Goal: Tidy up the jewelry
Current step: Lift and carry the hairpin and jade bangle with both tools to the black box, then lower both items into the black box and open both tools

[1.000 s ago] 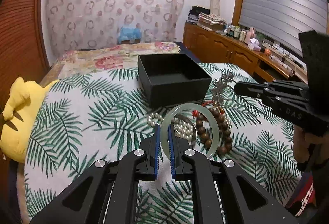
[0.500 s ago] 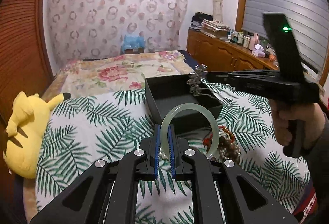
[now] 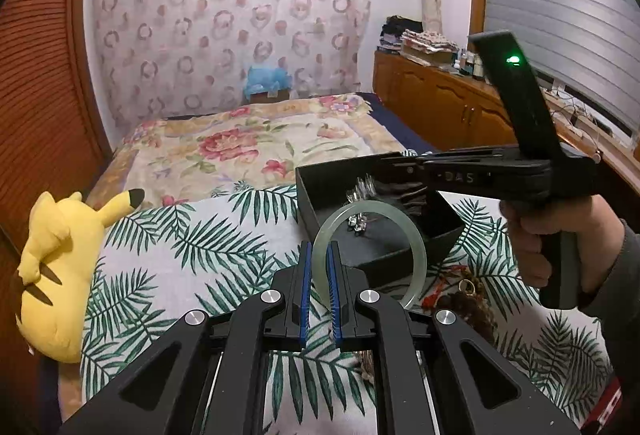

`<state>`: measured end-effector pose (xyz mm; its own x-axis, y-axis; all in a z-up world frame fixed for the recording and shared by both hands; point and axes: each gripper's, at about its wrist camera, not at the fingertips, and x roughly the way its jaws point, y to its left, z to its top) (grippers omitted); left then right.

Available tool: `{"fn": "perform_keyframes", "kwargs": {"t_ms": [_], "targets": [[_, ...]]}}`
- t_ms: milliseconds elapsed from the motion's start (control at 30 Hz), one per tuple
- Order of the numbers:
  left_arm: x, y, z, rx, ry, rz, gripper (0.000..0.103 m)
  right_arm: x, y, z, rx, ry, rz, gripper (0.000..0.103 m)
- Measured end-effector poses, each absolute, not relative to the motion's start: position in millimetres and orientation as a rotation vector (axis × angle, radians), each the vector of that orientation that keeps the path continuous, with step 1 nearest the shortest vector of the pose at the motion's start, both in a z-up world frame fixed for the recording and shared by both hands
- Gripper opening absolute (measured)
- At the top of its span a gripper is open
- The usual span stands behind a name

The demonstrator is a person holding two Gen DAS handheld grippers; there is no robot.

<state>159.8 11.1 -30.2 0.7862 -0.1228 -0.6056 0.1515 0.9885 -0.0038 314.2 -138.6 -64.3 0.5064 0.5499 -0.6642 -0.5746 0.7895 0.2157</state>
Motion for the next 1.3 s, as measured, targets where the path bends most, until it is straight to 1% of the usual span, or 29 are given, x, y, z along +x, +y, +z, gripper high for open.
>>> {"fn": "perform_keyframes", "kwargs": {"t_ms": [400, 867, 1100, 1300], "targets": [[197.4, -14.2, -32.9, 0.087, 0.674, -0.137, 0.007, 276.3, -191.2, -57.6, -0.064, 0.711, 0.620, 0.004], [241.6, -30.1, -50.3, 0.113, 0.739, -0.101, 0.007, 237.9, -214.0, -75.6, -0.062, 0.707, 0.625, 0.004], [235.1, -30.9, -50.6, 0.098, 0.750, -0.114, 0.011, 224.2, -218.1, -82.3, -0.077, 0.702, 0.618, 0.004], [193.4, -31.1, -47.0, 0.096, 0.712, -0.161, 0.014, 199.3, -226.2, -83.7, -0.068, 0.684, 0.611, 0.004]]}}
